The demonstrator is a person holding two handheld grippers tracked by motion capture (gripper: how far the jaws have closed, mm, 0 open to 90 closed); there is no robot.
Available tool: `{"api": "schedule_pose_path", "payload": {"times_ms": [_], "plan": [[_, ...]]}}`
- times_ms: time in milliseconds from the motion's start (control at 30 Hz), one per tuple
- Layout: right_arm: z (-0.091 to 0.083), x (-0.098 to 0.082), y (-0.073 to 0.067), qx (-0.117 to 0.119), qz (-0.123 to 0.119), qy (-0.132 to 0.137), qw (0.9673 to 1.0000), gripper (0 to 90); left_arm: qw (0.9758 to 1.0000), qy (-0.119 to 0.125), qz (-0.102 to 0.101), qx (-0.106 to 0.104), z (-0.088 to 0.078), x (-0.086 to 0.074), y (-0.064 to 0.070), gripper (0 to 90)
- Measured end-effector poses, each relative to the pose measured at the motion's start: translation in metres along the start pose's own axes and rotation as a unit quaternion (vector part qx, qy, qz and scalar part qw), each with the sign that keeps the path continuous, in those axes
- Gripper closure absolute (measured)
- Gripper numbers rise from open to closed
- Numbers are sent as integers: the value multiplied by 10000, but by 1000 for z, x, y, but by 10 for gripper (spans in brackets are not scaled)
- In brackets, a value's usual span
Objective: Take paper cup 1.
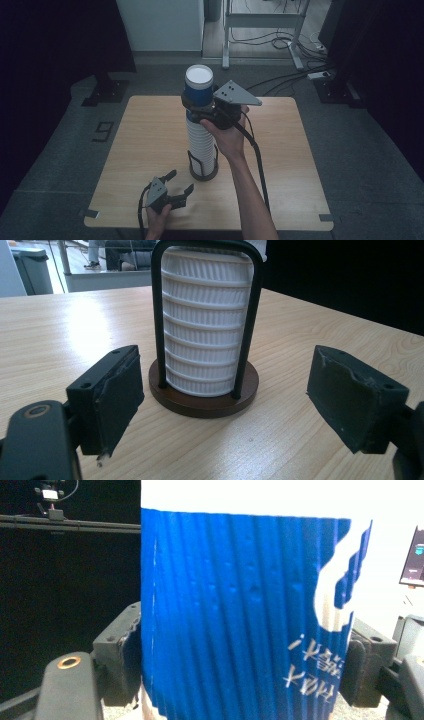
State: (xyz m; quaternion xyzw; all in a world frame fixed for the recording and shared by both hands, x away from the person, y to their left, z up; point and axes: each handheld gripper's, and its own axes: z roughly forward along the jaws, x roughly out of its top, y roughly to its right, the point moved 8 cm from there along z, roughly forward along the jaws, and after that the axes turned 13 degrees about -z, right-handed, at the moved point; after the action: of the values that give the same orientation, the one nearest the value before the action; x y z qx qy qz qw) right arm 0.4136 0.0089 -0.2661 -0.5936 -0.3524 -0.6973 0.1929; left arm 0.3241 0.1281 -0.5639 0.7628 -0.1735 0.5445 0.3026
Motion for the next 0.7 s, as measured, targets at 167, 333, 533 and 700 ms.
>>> {"api": "schedule_pose_path", "payload": {"times_ms": [167, 333, 533, 700], "plan": [[-3, 9, 3, -45, 24, 109, 9999, 216, 10000, 0, 3, 4, 0, 0, 0, 146], [-5, 15, 3, -45, 11, 167, 9998, 216, 10000, 8, -7, -5, 0, 0, 0, 146], [-9, 25, 5, -81, -5, 322, 9994, 218, 10000, 20, -20, 0, 0, 0, 0, 146], [-14, 30, 7, -126, 26, 368, 9992, 219, 10000, 12, -18, 2, 0, 0, 0, 146]]}}
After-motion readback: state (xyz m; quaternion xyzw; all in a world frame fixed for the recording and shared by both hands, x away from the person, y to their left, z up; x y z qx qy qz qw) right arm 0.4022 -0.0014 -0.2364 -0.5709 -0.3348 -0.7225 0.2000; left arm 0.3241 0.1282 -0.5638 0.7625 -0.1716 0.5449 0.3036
